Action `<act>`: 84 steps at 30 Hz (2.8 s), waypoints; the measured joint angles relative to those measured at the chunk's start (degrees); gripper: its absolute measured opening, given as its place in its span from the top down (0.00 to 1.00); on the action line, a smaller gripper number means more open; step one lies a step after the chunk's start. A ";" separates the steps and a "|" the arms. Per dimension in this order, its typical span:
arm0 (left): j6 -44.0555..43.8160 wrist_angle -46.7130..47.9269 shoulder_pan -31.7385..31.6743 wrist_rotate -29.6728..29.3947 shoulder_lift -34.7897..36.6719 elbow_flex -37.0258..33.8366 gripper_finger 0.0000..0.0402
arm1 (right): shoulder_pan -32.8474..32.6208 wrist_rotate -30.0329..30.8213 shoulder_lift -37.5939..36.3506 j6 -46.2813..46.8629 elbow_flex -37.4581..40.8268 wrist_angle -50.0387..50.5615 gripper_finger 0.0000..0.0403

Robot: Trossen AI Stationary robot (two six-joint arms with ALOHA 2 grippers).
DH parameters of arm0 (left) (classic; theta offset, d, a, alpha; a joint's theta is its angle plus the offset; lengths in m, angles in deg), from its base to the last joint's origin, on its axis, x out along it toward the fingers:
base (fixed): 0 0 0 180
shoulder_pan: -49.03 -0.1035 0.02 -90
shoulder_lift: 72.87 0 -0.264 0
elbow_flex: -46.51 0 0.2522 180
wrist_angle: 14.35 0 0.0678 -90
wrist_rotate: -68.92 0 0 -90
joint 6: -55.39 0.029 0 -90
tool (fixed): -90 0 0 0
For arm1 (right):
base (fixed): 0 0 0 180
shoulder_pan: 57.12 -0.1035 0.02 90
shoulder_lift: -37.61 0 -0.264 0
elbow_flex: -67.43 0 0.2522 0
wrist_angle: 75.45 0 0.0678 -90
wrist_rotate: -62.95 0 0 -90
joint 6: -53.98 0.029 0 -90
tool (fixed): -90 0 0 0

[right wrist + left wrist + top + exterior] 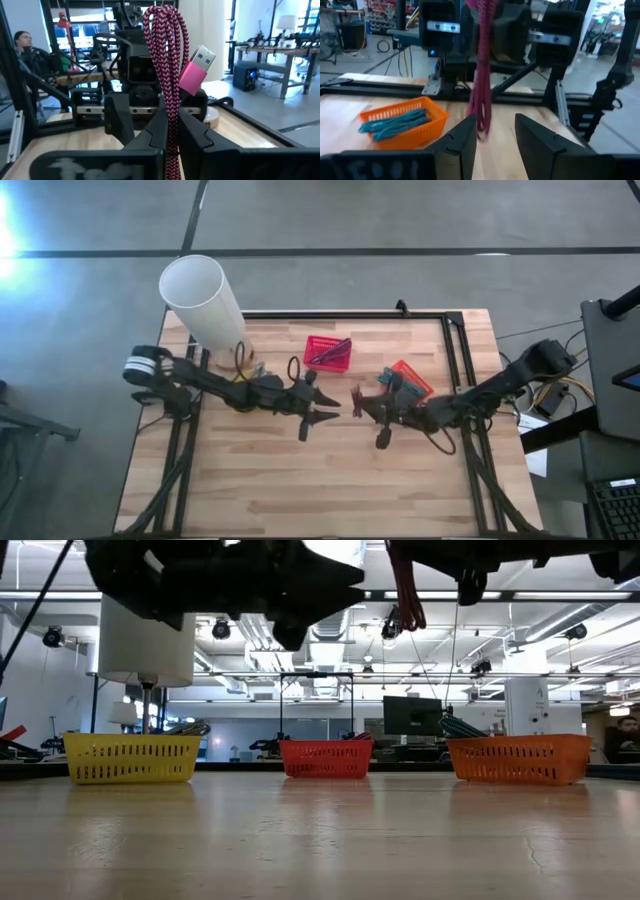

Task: Pick & Place USB Port
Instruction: Put the pink charger cable into the red bin

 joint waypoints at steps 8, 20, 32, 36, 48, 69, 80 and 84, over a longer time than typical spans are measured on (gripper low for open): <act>-0.15 -0.68 -0.09 -0.05 -6.86 6.38 0.66 | 0.00 -0.25 4.47 -1.49 -4.15 -0.02 0.95; 0.22 -1.85 0.01 1.81 -7.24 7.61 0.66 | -0.26 -1.71 1.87 0.64 -4.78 6.44 0.95; 2.71 -2.51 -0.10 1.86 -7.29 8.55 0.85 | -0.22 -1.83 2.00 -1.86 -4.85 6.33 0.95; 3.04 -2.51 -0.10 1.89 -7.29 8.55 0.97 | -0.22 -1.81 2.00 -1.23 -4.85 6.37 0.92; 2.78 2.08 -0.10 0.74 -7.16 8.22 0.98 | -0.54 -1.31 1.46 -4.02 -4.73 7.22 0.68; 4.04 44.52 -11.26 -19.48 -1.45 19.21 0.98 | -2.02 6.64 -11.00 2.37 -4.67 30.04 0.56; 4.71 49.39 -19.32 -20.68 -5.36 20.16 0.97 | -2.03 6.56 -11.30 1.85 -4.65 30.35 0.56; 6.80 48.13 -19.82 -20.65 -8.06 20.37 0.97 | -2.01 6.49 -11.31 1.85 -4.65 30.37 0.55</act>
